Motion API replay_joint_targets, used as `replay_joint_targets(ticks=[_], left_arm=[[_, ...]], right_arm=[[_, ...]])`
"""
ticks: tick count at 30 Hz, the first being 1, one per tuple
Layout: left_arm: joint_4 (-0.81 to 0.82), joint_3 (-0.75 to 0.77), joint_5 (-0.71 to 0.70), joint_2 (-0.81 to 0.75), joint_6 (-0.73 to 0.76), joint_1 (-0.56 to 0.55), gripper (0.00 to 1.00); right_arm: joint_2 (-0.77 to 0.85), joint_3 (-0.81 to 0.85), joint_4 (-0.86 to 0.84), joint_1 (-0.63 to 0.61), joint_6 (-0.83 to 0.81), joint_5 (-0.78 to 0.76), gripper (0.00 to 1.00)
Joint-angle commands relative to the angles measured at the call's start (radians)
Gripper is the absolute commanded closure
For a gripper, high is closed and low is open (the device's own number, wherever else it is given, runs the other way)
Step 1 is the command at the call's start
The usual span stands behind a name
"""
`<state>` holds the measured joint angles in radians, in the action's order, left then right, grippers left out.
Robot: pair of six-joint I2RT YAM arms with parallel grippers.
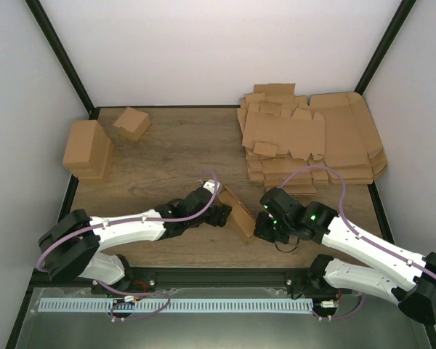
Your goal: Fold the paper box
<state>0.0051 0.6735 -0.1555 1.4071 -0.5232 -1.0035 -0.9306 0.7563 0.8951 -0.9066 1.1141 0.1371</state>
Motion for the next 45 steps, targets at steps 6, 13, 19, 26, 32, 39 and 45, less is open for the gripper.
replay_joint_targets(ticks=[6,13,19,26,32,39,45], left_arm=[[-0.129,-0.010,0.002,0.024,0.014,-0.009,0.16],[-0.141,0.004,0.006,0.035,0.009,-0.009,0.16],[-0.141,0.008,0.005,0.051,0.003,-0.008,0.16],[-0.152,0.018,0.002,0.055,0.006,-0.010,0.16],[-0.154,0.022,0.001,0.056,0.005,-0.010,0.16],[-0.152,0.025,0.002,0.061,0.006,-0.010,0.16],[-0.158,0.033,0.005,0.054,0.007,-0.009,0.16]], right_arm=[[-0.002,-0.011,-0.018,-0.005,0.029,-0.010,0.99],[-0.054,-0.030,-0.024,-0.005,0.024,-0.002,0.99],[-0.047,-0.041,0.009,-0.006,0.031,-0.019,0.99],[-0.056,-0.061,-0.015,-0.006,0.036,-0.017,0.99],[-0.075,-0.091,-0.031,-0.006,0.029,0.000,0.99],[-0.079,-0.097,0.001,-0.006,0.023,-0.034,0.99],[-0.101,-0.114,-0.048,-0.006,0.007,-0.032,0.99]])
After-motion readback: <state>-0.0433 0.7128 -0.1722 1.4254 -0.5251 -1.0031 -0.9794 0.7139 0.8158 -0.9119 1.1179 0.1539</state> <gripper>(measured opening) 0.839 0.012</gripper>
